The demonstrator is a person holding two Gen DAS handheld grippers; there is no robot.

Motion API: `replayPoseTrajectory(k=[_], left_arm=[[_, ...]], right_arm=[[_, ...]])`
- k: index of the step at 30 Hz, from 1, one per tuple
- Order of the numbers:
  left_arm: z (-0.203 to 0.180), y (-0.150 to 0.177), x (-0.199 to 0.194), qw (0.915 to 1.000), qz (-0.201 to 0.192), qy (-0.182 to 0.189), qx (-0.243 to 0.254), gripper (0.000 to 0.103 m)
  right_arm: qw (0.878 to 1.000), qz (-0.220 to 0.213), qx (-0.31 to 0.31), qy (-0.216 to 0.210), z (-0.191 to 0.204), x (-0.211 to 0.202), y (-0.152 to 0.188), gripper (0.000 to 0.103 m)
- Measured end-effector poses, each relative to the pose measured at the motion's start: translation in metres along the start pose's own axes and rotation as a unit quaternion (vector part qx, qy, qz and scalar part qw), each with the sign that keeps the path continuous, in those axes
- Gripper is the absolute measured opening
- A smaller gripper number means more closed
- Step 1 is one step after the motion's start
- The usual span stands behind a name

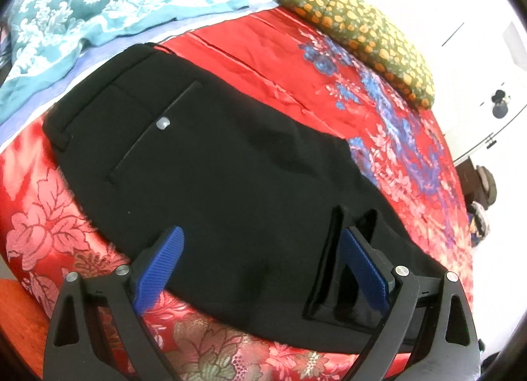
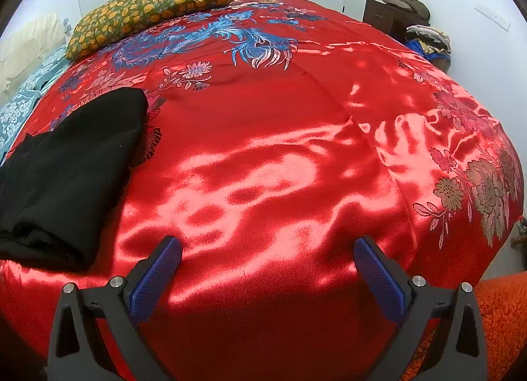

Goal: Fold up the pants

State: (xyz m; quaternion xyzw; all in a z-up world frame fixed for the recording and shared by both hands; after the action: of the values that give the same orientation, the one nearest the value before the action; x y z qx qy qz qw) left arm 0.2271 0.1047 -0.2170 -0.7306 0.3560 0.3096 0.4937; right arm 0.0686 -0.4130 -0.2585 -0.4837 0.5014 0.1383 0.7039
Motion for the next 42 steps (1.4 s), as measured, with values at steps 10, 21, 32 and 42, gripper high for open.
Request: replayPoseTrajectory(k=[10,21,32,42], left_arm=[[0.069,-0.058,-0.039,0.9995,-0.02,0.025,-0.002,0.096],[0.175,-0.094,-0.031,0.9978,0.032,0.058,0.006,0.096],[0.13,-0.09,0.057,0.986,0.116,0.071,0.096,0.09],[0.124,-0.081,0.077,0.9807,0.124,0.072,0.133,0.103]], right_arm=[[1.0,-0.001,0.001,0.003,0.001,0.0,0.0,0.103],[1.0,-0.007,0.005,0.009,0.002,0.002,-0.001,0.103],[1.0,-0.007,0.003,0.013,0.004,0.002,0.0,0.103],[1.0,-0.016,0.007,0.017,0.004,0.002,0.002,0.103]])
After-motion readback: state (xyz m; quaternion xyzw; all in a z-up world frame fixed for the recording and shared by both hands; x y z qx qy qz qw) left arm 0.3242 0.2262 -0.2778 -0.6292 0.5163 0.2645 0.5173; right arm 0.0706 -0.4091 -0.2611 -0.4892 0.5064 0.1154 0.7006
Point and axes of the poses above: each gripper's, at about its wrist camera, not at the fingertips, and x roughly the way its jaws point, z to its left, y to its underside, the point moved 5 cm from there along x, roughly the way its jaws point, and after that the axes turned 9 degrees about x, right-handed, at the moved point
